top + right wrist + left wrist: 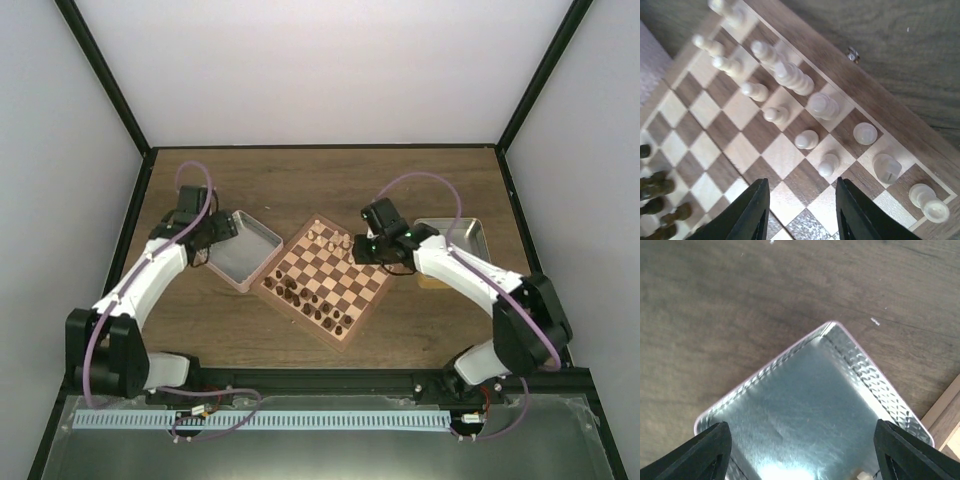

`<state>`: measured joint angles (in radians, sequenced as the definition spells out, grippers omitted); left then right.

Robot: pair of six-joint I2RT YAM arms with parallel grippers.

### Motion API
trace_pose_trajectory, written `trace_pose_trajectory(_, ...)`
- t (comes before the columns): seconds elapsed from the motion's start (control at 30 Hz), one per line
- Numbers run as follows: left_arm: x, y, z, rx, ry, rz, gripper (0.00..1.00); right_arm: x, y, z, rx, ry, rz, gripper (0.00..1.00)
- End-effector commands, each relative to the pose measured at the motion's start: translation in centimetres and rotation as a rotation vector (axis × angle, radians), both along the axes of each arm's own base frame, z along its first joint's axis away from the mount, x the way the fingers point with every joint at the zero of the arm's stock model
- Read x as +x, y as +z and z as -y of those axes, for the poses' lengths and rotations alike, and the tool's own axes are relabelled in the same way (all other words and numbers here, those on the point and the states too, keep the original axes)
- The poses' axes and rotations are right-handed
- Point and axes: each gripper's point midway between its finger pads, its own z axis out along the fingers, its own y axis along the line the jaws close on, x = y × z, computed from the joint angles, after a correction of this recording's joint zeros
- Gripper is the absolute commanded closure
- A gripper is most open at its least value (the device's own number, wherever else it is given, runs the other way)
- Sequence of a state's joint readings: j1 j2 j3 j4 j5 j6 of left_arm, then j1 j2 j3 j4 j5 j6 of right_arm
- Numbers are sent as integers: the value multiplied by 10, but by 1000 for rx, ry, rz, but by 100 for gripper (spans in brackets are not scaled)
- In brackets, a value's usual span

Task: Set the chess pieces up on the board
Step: Place the chess piece on the chessboard, then adjust the storage box at the center of the board.

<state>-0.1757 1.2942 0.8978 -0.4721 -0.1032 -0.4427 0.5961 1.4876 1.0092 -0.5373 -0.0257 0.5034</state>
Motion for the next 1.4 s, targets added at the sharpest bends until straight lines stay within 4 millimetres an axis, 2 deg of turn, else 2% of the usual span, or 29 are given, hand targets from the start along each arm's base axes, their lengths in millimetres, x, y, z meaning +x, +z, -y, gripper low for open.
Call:
trace_pose_trajectory(0.0,19,15,-1,156,-165,-51,20,-3,25,0,62,-8,59,61)
trace_pose_trajectory(0.1,33,8,-3,207,-228,-108,20,-6,37,-1,98,1,87,60)
trace_pose_trajectory(0.27,35,-39,-19,196,-231,-249,22,-11,60,1,154,-1,161,57)
trace_pose_trajectory(0.43,35,-69,-27,159,-225,-321,25,-14,75,4,184,7,214,55)
trace_pose_trajectory(0.53,35,-85,-45,165,-157,-377,32,-14,78,3,191,11,221,55)
trace_pose_trajectory(0.6,35,-93,-55,154,-106,-406,40,-13,78,2,197,10,221,55)
trace_pose_trajectory(0.8,31,-106,-70,90,-1,-459,68,-12,81,0,216,-2,224,55)
trace_pose_trajectory(0.93,19,-109,-79,66,94,-487,78,-13,81,0,220,-1,224,55)
trace_pose_trajectory(1.13,-12,-120,-67,-49,184,-498,81,-12,80,-1,220,7,223,55)
trace_pose_trajectory(1.37,-44,-112,-50,-253,355,-402,87,-15,75,-2,229,9,214,55)
